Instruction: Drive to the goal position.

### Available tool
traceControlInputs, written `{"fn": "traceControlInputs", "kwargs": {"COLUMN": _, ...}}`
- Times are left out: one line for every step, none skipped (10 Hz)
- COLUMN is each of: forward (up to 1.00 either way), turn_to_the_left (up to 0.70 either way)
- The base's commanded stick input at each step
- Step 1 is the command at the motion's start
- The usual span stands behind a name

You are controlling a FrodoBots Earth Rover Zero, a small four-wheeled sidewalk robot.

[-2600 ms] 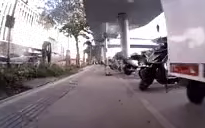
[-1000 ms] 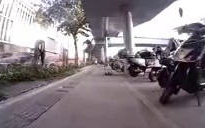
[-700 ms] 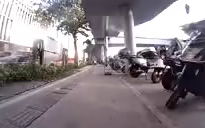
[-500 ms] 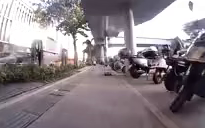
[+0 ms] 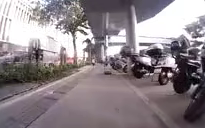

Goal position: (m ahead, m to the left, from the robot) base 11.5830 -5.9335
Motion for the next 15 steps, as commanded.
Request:
{"fn": "traceControlInputs", "kwargs": {"forward": 0.45, "turn_to_the_left": 0.00}}
{"fn": "traceControlInputs", "kwargs": {"forward": 0.45, "turn_to_the_left": 0.00}}
{"fn": "traceControlInputs", "kwargs": {"forward": 0.45, "turn_to_the_left": 0.00}}
{"fn": "traceControlInputs", "kwargs": {"forward": 0.45, "turn_to_the_left": 0.00}}
{"fn": "traceControlInputs", "kwargs": {"forward": 0.45, "turn_to_the_left": 0.00}}
{"fn": "traceControlInputs", "kwargs": {"forward": 0.45, "turn_to_the_left": 0.00}}
{"fn": "traceControlInputs", "kwargs": {"forward": 0.45, "turn_to_the_left": 0.00}}
{"fn": "traceControlInputs", "kwargs": {"forward": 0.45, "turn_to_the_left": 0.00}}
{"fn": "traceControlInputs", "kwargs": {"forward": 0.45, "turn_to_the_left": 0.00}}
{"fn": "traceControlInputs", "kwargs": {"forward": 0.45, "turn_to_the_left": 0.00}}
{"fn": "traceControlInputs", "kwargs": {"forward": 0.45, "turn_to_the_left": 0.00}}
{"fn": "traceControlInputs", "kwargs": {"forward": 0.45, "turn_to_the_left": 0.00}}
{"fn": "traceControlInputs", "kwargs": {"forward": 0.45, "turn_to_the_left": 0.00}}
{"fn": "traceControlInputs", "kwargs": {"forward": 0.45, "turn_to_the_left": 0.00}}
{"fn": "traceControlInputs", "kwargs": {"forward": 0.45, "turn_to_the_left": 0.00}}
